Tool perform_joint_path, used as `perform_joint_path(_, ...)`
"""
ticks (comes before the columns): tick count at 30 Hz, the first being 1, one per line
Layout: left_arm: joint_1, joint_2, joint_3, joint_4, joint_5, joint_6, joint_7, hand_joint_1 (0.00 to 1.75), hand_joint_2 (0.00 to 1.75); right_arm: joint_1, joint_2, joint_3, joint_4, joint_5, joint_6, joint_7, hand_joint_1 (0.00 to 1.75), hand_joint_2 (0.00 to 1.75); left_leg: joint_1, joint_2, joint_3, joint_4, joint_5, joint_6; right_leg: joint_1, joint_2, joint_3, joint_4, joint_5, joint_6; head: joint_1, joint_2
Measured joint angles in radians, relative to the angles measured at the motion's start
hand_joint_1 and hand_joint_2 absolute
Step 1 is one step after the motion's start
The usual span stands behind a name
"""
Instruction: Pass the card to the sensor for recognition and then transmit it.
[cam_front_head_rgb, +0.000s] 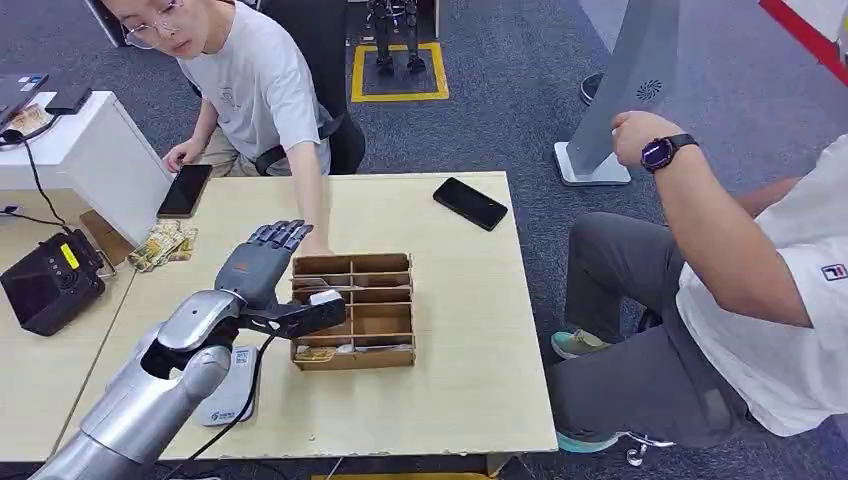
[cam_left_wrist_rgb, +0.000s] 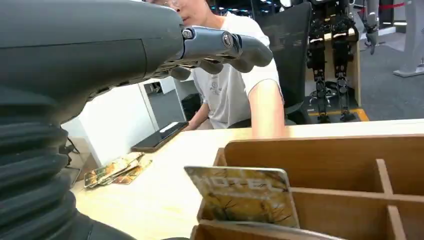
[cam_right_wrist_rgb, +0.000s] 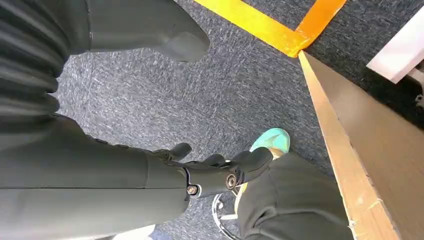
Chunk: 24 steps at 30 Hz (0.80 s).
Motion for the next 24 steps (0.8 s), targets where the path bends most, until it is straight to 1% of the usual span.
perform_joint_path(6,-0.001,0.0,0.001,0.0,0.0,0.005,-0.003,0.0,1.75,0.001,0.0,0.003,0.0,-0.002,0.0,0.003,0.0,1.75,0.0,0.0,0.0,0.0,0.0,0.0,0.0,0.0,0.0,0.0,0.0,0.0,0.0,0.0)
perform_joint_path(11,-0.001,0.002,0.001,0.0,-0.003,0.006,-0.046,0.0,1.75,0.007,-0.002,0.003,0.001,-0.008,0.0,0.001,0.0,1.75,0.0,0.0,0.0,0.0,0.0,0.0,0.0,0.0,0.0,0.0,0.0,0.0,0.0,0.0)
perform_joint_path(19,0.0,0.0,0.0,0.0,-0.005,0.014,-0.058,0.0,1.75,0.011,-0.003,0.003,0.01,-0.015,-0.007,-0.009,0.0,1.75,0.0,0.0,0.0,0.0,0.0,0.0,0.0,0.0,0.0,0.0,0.0,0.0,0.0,0.0)
perform_joint_path(22,0.001,-0.004,-0.001,-0.005,-0.002,-0.005,-0.055,0.0,1.75,0.011,-0.003,0.003,0.014,-0.018,-0.008,-0.01,0.0,1.75,0.0,0.0,0.0,0.0,0.0,0.0,0.0,0.0,0.0,0.0,0.0,0.0,0.0,0.0)
perform_joint_path(24,0.003,-0.006,-0.002,-0.011,-0.001,-0.006,-0.05,0.0,1.75,0.01,-0.003,0.003,0.014,-0.018,-0.008,-0.008,0.0,1.75,0.0,0.0,0.0,0.0,0.0,0.0,0.0,0.0,0.0,0.0,0.0,0.0,0.0,0.0)
